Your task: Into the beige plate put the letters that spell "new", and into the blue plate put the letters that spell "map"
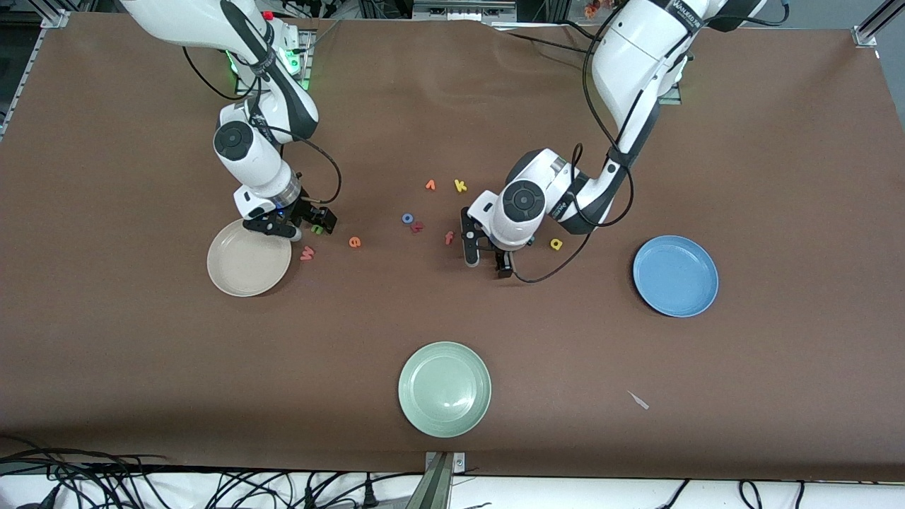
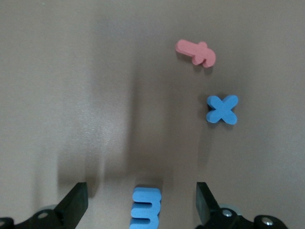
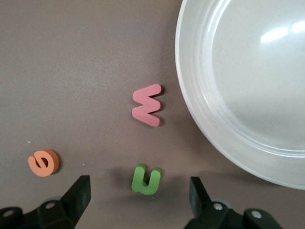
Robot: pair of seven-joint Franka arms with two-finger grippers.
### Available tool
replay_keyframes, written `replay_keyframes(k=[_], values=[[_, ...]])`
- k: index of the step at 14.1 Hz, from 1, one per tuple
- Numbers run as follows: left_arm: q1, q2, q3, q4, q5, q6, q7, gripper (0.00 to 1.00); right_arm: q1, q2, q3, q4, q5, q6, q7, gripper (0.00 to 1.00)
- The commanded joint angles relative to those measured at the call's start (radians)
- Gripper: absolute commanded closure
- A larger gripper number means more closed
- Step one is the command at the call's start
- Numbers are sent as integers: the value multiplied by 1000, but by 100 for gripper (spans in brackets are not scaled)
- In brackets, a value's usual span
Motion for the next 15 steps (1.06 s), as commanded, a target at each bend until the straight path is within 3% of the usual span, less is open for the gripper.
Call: replay_keyframes(k=[1,3,6,12,13,14,15], values=[[-5,-77,9,-88,21,-4,5,0,6,15,2,-10,1,40,11,14],[-8,-77,11,-95,50,2,5,1,12,19,2,-10,0,40,11,24],[-8,-76,8,-90,104,10,3,21,13,21,2,-10,-3,40,11,40],[-9,-50,9,-90,105,48,5,34,13,24,2,-10,-5,40,11,62],[-11,-48,9,-90,105,59,5,46,15,24,1,-10,-5,40,10,64],[-11,-48,9,-90,105,60,5,70,13,24,1,-10,-5,40,10,65],[-10,-51,9,-90,107,59,6,82,13,24,1,-10,-5,40,10,65]])
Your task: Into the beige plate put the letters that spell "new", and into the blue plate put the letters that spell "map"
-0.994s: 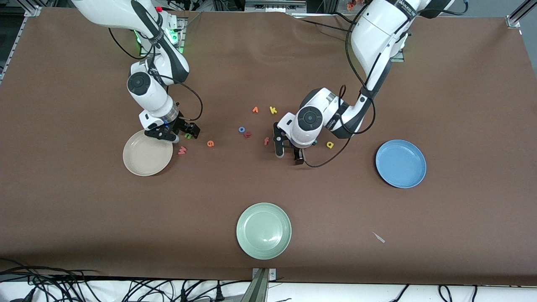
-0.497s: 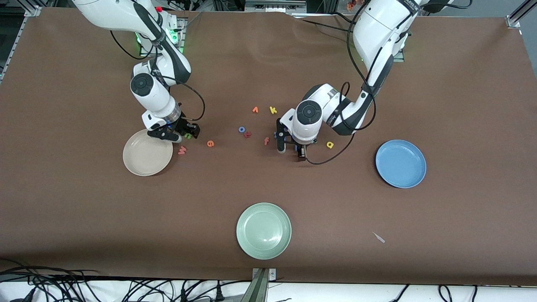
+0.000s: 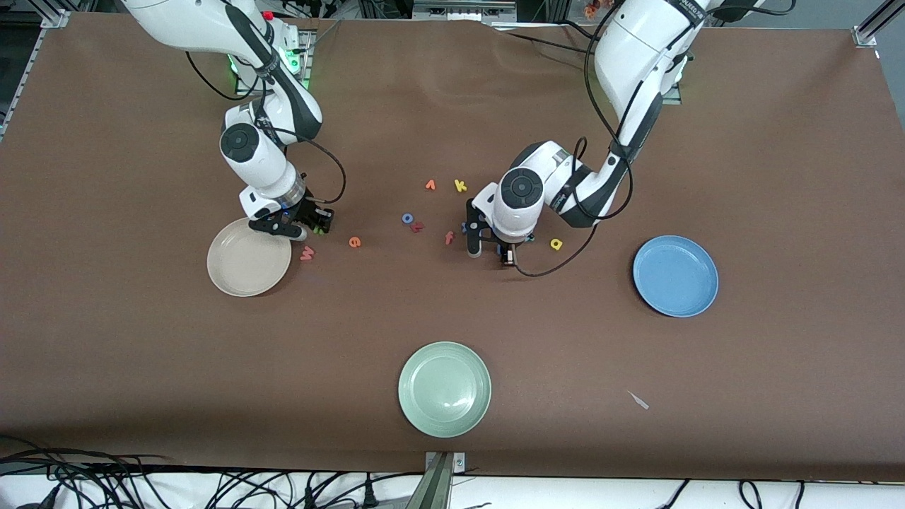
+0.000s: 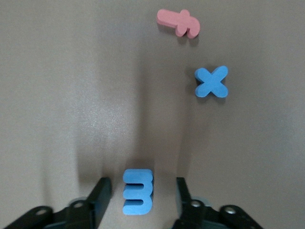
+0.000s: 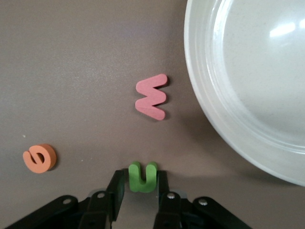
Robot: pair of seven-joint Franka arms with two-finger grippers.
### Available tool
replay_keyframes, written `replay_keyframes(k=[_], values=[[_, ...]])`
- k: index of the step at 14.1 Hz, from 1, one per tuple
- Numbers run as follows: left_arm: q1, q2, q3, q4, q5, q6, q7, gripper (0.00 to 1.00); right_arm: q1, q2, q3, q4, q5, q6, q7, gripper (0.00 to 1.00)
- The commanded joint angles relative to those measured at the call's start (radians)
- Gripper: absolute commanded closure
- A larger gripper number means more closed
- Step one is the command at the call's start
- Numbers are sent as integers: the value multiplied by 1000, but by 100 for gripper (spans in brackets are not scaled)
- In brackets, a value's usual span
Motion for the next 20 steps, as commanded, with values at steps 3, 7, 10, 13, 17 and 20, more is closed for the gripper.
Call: replay_keyframes(k=[3,7,10,13,17,20], values=[[-7,-34,8,-10,26,0,19,99,3,0,0,-10,-4,22,8,75],[13,-110,8,1,23,-112,7,97,3,-2,-2,-9,-4,22,2,84],[62,-208,11,2,6,-291,-45,99,3,-19,-3,-1,-6,3,-5,84],[155,-261,16,10,9,-410,-120,99,3,-66,-8,28,-12,-110,-5,84],[375,-253,14,10,21,-424,-91,99,0,-141,-58,116,-102,-312,-97,84],[490,-233,14,-11,17,-424,-91,99,-1,-173,-161,117,-106,-331,-348,84]])
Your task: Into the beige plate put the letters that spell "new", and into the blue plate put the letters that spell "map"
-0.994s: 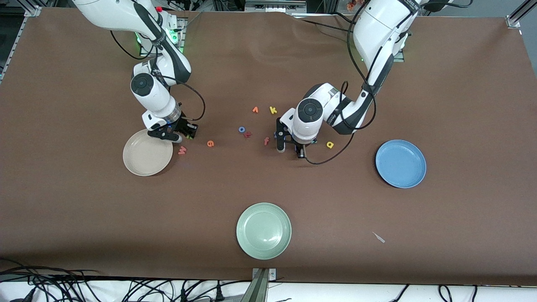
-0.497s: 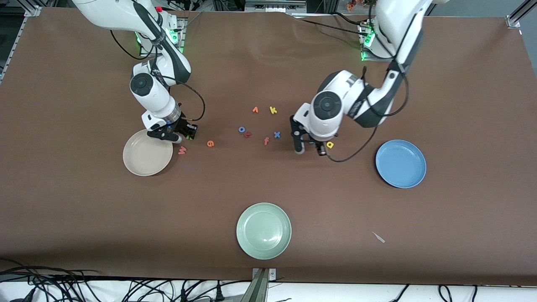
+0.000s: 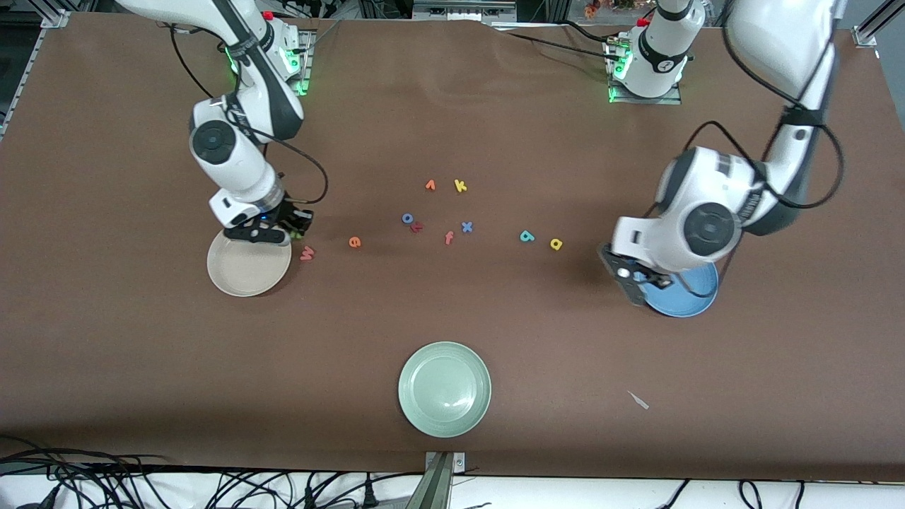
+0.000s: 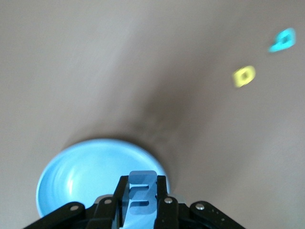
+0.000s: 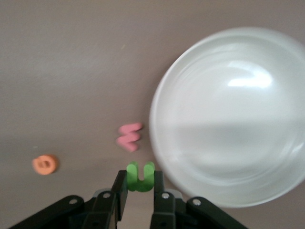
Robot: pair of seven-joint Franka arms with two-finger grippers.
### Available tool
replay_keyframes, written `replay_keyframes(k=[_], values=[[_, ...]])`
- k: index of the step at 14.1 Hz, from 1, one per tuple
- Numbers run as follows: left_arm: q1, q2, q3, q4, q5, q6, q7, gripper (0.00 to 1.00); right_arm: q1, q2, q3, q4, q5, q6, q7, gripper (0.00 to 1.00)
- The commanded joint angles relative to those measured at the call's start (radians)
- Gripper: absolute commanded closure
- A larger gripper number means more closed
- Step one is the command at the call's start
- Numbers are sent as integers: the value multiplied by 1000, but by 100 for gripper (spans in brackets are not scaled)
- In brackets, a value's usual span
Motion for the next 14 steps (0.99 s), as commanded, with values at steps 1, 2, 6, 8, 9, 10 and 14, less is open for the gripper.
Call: replay_keyframes(k=[1,2,6,8,9,10,14], values=[[102,22,-18,-17,18,-3,-6,99,0,-30,-91,-8,-15,-18,-197,84],[132,40,-18,-17,21,-2,-5,98,0,-33,-116,-8,-15,-20,-252,80],[206,115,-18,-18,22,30,3,98,0,-28,-151,-12,-9,-20,-297,39],[228,148,-16,-18,22,73,3,94,3,-20,-139,-9,-6,-18,-270,29],[226,152,-16,-18,22,78,2,75,7,-19,-131,-7,-8,-18,-241,28],[226,155,-16,-18,22,78,2,7,15,-19,-116,-7,-8,-18,-216,26],[213,117,-24,-6,21,17,-26,0,59,42,-54,59,-6,-14,-54,26]])
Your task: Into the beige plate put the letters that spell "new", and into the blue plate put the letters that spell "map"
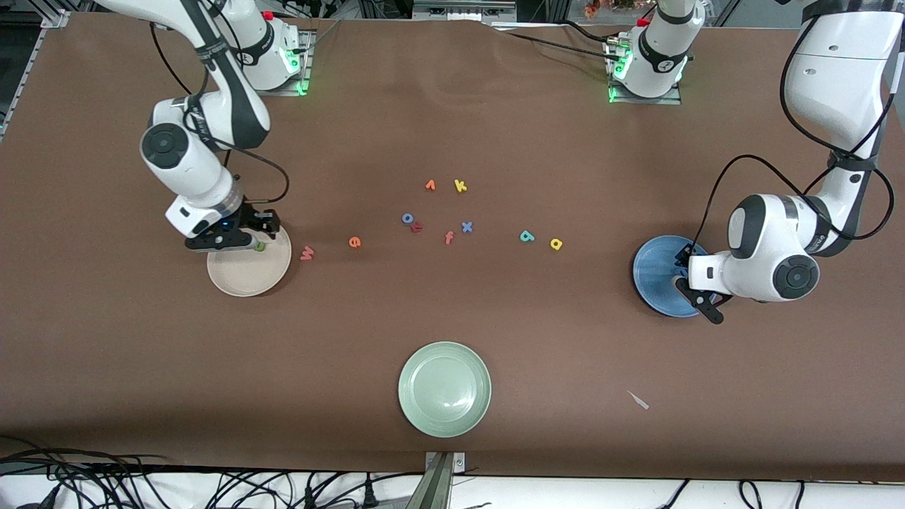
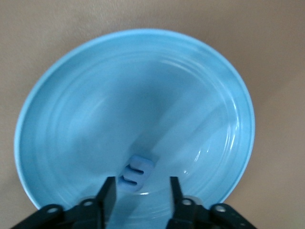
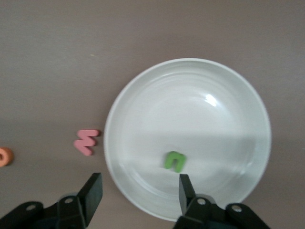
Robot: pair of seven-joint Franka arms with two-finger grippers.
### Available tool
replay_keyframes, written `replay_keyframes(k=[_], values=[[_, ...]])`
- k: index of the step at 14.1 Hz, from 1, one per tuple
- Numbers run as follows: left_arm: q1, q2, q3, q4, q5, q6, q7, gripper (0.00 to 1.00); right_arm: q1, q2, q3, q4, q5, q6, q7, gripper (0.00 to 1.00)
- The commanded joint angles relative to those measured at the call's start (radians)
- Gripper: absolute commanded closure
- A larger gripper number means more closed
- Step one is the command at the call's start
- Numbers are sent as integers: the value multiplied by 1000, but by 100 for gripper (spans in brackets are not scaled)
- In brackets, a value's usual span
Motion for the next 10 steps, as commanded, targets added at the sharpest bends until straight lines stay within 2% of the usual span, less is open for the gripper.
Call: replay_keyframes(k=[1,4,10], values=[[-16,-55,-16,17,21,-75,-40,0,56,72,15,74,-5,-6,117,26],[-39,-91,-65,17,10,-120,-202,0,87,116,15,100,-6,14,164,26],[-55,-94,-243,6,9,-115,-641,0,90,207,15,97,-8,138,164,32]])
